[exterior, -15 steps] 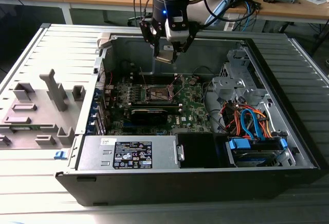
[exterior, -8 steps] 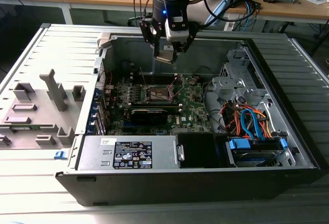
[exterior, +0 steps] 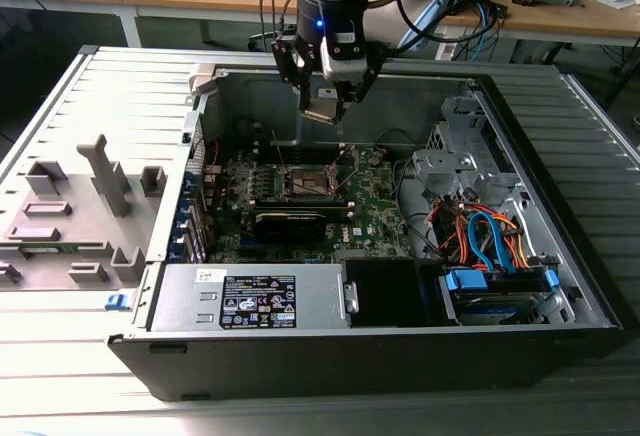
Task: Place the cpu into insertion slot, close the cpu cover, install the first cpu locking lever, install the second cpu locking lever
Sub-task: 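Place the cpu into insertion slot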
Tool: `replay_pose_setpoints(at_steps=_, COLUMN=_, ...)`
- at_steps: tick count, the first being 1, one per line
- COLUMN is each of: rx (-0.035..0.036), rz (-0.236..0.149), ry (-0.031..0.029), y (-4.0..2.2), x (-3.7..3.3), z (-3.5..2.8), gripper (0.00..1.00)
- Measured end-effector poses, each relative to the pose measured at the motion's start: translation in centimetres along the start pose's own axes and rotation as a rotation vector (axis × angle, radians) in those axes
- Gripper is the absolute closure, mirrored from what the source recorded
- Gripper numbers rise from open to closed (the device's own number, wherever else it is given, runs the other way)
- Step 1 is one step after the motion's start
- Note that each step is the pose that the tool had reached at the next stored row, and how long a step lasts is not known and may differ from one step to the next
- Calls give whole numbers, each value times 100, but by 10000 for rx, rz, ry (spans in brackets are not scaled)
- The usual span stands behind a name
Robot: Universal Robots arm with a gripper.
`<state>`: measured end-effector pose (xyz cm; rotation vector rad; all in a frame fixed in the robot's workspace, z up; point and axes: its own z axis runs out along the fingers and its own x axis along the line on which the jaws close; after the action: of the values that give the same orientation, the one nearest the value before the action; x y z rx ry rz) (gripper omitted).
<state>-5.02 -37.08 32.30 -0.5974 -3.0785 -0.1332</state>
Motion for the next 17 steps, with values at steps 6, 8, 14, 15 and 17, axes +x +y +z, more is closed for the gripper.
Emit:
replay_pose_setpoints(at_steps=6, rx=-1, rz=63, ry=-5, y=0, x=0, z=1, gripper=46)
replay_pose_setpoints(at_steps=8, rx=-1, rz=70, ry=-5, y=0, x=0, z=1, gripper=46)
replay_pose_setpoints(at_steps=14, rx=-2, rz=103, ry=-8, y=0, x=0, z=1, gripper=46)
replay_pose_setpoints(at_steps=15, rx=-2, rz=107, ry=-9, y=0, x=0, z=1, gripper=46)
replay_pose_setpoints(at_steps=17, rx=-2, rz=116, ry=-9, y=0, x=0, z=2, gripper=46)
